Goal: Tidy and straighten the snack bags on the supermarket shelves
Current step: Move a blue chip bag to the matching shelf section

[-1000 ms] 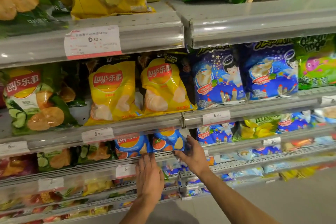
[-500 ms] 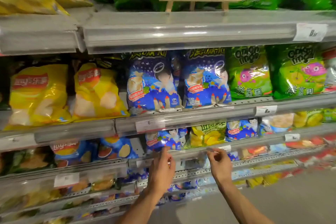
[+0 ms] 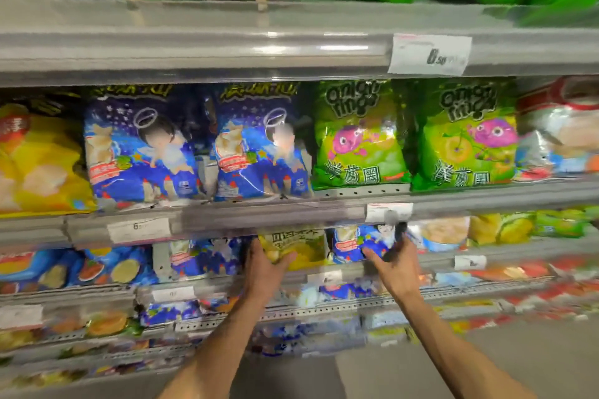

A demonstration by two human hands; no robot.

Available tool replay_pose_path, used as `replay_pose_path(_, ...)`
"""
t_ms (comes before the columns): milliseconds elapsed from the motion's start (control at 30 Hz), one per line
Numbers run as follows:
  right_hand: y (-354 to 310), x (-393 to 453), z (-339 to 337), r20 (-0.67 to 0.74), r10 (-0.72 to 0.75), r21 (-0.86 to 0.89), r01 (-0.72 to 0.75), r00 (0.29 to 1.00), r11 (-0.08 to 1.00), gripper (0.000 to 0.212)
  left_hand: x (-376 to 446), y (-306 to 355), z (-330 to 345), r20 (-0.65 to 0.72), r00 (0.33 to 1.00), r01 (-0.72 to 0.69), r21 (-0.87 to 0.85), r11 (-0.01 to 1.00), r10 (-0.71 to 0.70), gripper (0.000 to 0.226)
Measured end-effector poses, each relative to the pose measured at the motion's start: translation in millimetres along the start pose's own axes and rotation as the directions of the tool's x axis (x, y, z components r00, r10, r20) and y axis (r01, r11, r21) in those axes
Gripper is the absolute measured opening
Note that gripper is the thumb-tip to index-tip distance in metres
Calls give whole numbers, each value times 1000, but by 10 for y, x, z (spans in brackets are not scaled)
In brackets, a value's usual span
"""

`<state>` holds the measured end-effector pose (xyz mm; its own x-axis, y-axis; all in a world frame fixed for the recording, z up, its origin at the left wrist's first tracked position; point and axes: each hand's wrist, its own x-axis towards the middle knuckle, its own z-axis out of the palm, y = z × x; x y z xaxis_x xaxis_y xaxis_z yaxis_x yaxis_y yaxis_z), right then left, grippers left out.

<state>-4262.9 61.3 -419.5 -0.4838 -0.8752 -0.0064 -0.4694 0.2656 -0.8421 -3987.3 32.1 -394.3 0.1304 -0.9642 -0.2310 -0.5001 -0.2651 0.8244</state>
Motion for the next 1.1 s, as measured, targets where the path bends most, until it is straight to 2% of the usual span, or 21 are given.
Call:
replay_pose_path(67,-32,134,-25,52,-27,56,24,998,998,79,73,2,36,-17,1000,12,-27,1000,-12,105)
replay_pose_path(133,-39,240,-15,55,-44,69,40,998,997,78,133,-3,56,-24,1000,10,-64,998,-12,99)
replay_pose_path(233,-29,368,38,137,-20,69,10,990,998,79,196,-23,64,-55,998,-27,-183,983,17,62)
replay_pose_path(300,17,453,62,184,30,42,-38,983,998,88,209,-40,52,-48,998,-58,-237,970,48,57)
replay_pose_path(400,49,510,80,198,73,22,-79,977,997,92,217,-29,8,-3,999,-42,-216,976,42,68)
replay_pose_path(500,24,471,91,193,98,73,-114,976,991,83,243,-27,-27,10,1000,-9,-135,991,11,48)
replay_pose_path(567,-18,427,91,168,98,93,-114,981,989,80,241,-13,-40,23,1000,-12,-139,990,16,37)
replay_pose_path(700,-121,355,72,146,75,105,-91,986,990,74,225,46,-89,11,1000,-27,-122,992,28,45)
replay_pose_path(867,-79,206,-57,113,44,175,-63,993,983,81,145,113,-136,-22,999,-51,-174,983,48,34)
replay_pose_path(1000,13,45,-275,93,70,316,-96,993,944,56,98,132,-66,-37,997,-79,-213,974,73,35)
replay_pose_path(1100,168,-93,-476,103,82,358,-114,991,927,52,70,162,60,5,994,-106,-206,973,110,41)
